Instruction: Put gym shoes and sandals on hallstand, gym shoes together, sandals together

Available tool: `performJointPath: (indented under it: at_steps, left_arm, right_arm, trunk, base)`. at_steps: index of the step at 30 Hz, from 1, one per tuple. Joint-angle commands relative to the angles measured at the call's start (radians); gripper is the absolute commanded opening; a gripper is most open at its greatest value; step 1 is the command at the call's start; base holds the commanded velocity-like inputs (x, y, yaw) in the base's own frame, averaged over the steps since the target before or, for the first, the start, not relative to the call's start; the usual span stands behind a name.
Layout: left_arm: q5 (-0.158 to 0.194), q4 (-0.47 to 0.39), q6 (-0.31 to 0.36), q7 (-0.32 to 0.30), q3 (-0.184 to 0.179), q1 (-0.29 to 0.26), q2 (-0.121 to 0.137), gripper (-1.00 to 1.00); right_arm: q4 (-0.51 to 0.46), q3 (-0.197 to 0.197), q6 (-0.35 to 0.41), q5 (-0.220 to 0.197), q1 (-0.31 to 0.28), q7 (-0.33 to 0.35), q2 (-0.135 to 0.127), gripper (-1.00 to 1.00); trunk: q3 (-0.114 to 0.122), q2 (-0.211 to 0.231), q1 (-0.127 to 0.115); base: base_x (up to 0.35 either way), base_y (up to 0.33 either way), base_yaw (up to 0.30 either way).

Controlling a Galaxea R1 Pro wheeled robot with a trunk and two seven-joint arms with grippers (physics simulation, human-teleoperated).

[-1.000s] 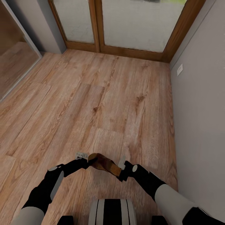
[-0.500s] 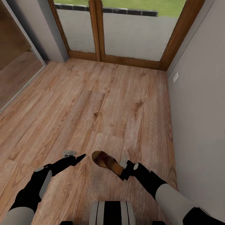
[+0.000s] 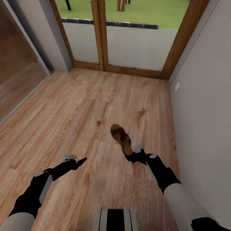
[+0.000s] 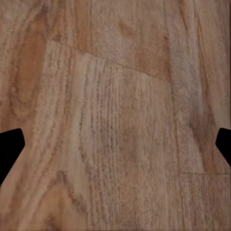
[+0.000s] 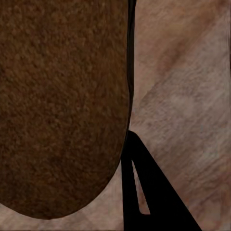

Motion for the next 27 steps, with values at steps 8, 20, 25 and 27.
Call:
performJointPath:
  at_steps: [8,20,25,27]
  left_arm:
    - [0.008,0.0,0.01,-0.003,-0.001,-0.001,-0.002,1.0]
    - [0.008,-0.001,0.01,-0.003,-0.006,-0.001,-0.02,1.0]
    - [0.008,-0.001,0.01,-0.003,-0.006,-0.001,-0.024,1.0]
    - [0.008,-0.001,0.01,-0.003,-0.006,-0.001,-0.025,1.0]
  right_arm:
    - [-0.012,-0.007,0.004,-0.175,0.0,0.004,0.0,-1.0]
    - [-0.012,-0.001,0.004,-0.189,0.0,0.004,0.0,-1.0]
    - [-0.013,-0.002,0.004,-0.19,0.0,0.005,0.0,-1.0]
    - [-0.013,-0.002,0.004,-0.191,0.0,0.005,0.0,-1.0]
  trunk:
    - [0.03,0.002,-0.004]
    - [0.077,0.005,-0.009]
    - [0.096,0.006,-0.011]
    - [0.104,0.006,-0.012]
  base:
    - [0.0,0.0,0.0]
    - [0.0,0.0,0.0]
    - [0.0,0.0,0.0]
    - [0.0,0.0,0.0]
